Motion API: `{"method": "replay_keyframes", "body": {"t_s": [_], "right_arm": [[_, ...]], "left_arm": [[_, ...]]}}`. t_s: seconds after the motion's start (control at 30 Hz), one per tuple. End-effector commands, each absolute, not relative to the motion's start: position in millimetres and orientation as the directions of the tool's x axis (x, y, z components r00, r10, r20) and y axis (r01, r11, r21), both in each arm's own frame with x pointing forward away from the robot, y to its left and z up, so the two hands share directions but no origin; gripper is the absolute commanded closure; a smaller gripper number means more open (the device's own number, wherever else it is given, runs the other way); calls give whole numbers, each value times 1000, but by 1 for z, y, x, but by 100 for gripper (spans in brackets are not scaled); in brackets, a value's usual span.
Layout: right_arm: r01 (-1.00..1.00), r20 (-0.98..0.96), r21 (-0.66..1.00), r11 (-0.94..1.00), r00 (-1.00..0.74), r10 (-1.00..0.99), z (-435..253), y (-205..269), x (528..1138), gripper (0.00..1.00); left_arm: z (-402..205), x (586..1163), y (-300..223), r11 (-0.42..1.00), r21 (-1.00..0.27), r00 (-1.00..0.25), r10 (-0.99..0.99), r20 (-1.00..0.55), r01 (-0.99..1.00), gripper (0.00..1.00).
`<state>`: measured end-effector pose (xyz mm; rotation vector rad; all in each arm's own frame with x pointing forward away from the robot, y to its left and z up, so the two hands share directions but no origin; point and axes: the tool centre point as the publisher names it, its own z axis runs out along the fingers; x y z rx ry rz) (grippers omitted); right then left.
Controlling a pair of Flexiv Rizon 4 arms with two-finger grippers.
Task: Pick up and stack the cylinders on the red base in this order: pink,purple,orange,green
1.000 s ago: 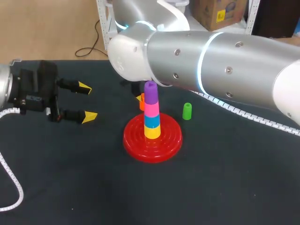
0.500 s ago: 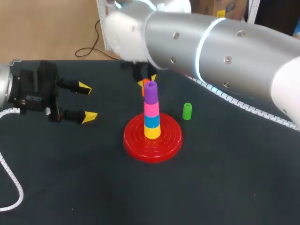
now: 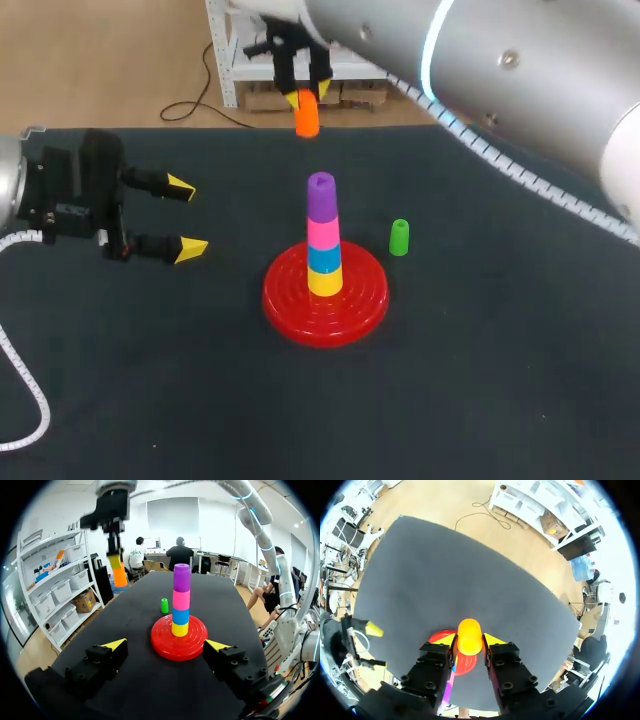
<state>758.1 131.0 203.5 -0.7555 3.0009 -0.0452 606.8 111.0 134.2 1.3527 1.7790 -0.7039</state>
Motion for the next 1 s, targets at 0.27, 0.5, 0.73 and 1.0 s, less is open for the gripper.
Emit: {"method": "replay_keyframes", "body": {"t_s": [0.27,0.5,0.73,1.0], "right_arm": [[-515,-114,-69,854,-847,-520,267,122,704,100],[-559,-130,-72,826,-816,-563,281,119,667,100],[-580,-137,-66,812,-801,-583,283,108,640,100],[-594,-123,-55,803,-794,-596,275,100,626,100]], "left_arm": [[133,606,112,282,30,-128,525,-842,959,0],[133,606,112,282,30,-128,525,-842,959,0],[133,606,112,282,30,-128,525,-842,959,0],[133,606,112,282,30,-128,525,-842,959,0]]}}
